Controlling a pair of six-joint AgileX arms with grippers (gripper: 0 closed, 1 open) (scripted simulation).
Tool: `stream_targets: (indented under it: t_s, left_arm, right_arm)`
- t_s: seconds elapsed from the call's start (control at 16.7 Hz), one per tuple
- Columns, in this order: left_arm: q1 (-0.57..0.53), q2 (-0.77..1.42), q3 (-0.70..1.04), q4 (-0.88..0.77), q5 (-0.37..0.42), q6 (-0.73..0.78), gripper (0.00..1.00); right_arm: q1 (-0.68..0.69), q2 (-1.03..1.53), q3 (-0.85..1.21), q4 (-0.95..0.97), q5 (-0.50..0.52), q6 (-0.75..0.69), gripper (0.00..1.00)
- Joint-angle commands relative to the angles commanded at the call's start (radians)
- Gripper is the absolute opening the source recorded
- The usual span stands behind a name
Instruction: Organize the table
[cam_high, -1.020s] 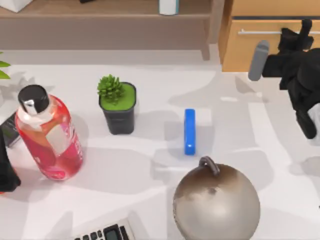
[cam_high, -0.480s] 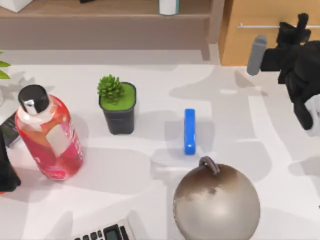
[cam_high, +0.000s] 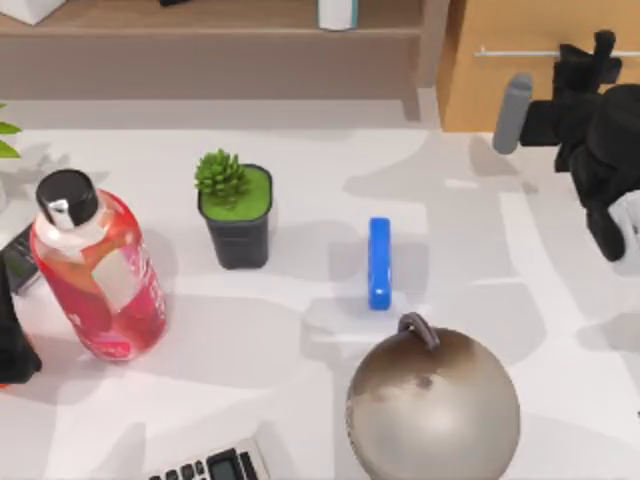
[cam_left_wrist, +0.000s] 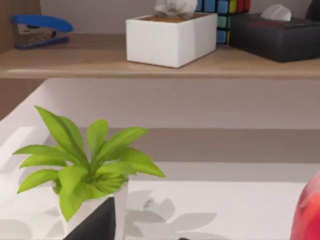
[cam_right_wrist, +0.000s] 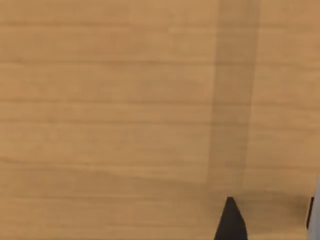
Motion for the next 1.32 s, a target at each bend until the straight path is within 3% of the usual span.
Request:
stream_targets:
  t_s: [0.3,0.36,1.32]
  left_arm:
    - [0.000,0.000,0.000,0.000,0.000,0.000,1.00]
    - [0.000,0.000,0.000,0.000,0.000,0.000,1.00]
    - [0.000,0.000,0.000,0.000,0.000,0.000,1.00]
  right_arm:
    - [0.000,0.000,0.000,0.000,0.000,0.000,0.98]
    - [0.000,0.000,0.000,0.000,0.000,0.000,1.00]
    - [0.021,-0.057,-0.135,0.059,0.015,0.012,1.00]
